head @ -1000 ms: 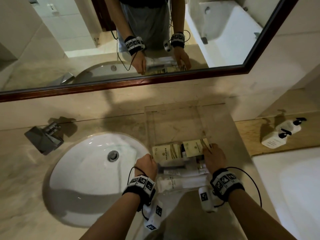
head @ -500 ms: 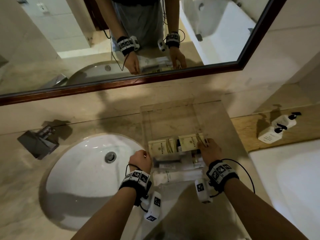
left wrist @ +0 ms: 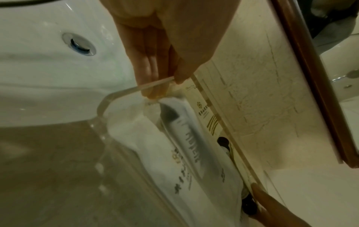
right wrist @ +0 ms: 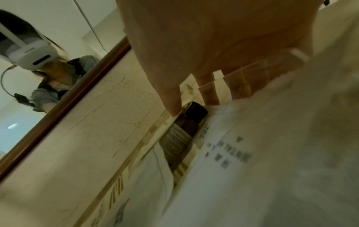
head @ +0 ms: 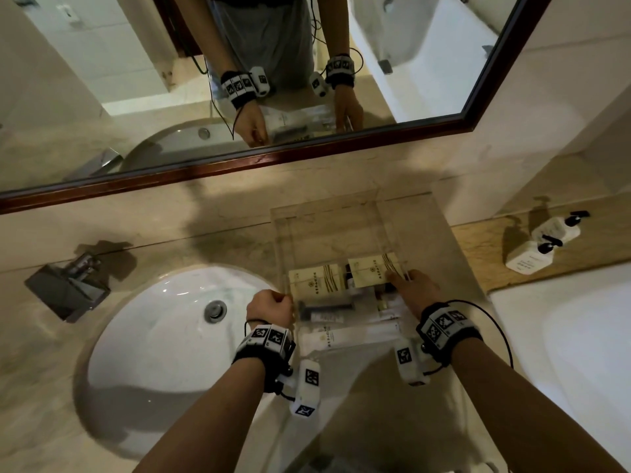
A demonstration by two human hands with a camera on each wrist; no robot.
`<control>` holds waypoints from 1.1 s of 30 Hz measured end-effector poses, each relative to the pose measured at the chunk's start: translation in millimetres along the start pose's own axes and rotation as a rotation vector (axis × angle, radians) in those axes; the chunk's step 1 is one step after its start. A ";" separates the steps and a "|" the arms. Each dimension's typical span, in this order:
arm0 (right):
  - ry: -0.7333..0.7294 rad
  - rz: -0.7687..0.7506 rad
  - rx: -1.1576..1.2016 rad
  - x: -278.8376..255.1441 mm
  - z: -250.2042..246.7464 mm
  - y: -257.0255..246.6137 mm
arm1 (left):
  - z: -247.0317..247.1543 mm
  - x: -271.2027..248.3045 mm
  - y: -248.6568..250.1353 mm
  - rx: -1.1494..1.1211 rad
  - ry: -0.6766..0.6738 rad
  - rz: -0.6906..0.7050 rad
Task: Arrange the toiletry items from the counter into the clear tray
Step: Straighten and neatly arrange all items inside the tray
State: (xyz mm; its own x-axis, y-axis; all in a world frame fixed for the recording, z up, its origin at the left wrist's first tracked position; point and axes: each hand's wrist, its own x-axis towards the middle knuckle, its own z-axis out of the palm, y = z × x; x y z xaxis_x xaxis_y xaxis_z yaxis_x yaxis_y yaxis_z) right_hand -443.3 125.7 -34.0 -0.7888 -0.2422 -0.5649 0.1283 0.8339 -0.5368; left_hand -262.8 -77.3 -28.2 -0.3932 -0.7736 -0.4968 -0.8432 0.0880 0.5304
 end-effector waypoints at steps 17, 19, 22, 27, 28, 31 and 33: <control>-0.032 0.101 -0.124 1.9 -1.9 -14.4 | -1.8 -4.7 -10.8 -0.442 -0.052 -0.179; -0.026 0.113 -0.104 6.8 -1.4 -9.9 | 6.2 -7.4 -14.5 -0.560 -0.095 -0.227; 0.012 0.156 -0.019 12.5 0.6 -3.1 | 21.7 -6.6 -20.7 -0.626 -0.145 -0.300; 0.020 0.160 0.106 9.7 -1.9 -3.7 | 22.4 -20.4 -10.2 -0.672 -0.107 -0.292; 0.018 0.175 0.143 10.2 -1.3 -3.6 | 21.0 -20.9 -8.7 -0.674 -0.073 -0.306; 0.048 0.199 0.238 11.3 2.5 -0.8 | 18.8 -13.1 -9.9 -0.669 0.005 -0.326; 0.070 0.201 0.304 10.9 4.5 -0.2 | 17.6 -9.1 -9.7 -0.693 0.012 -0.332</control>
State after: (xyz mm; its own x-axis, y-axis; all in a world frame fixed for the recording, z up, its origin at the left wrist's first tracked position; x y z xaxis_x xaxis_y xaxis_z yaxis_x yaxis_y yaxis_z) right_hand -449.2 120.7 -42.9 -0.7676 -0.0456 -0.6393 0.4490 0.6735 -0.5871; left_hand -257.4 -60.1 -41.0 -0.1518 -0.6979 -0.6999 -0.4927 -0.5605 0.6657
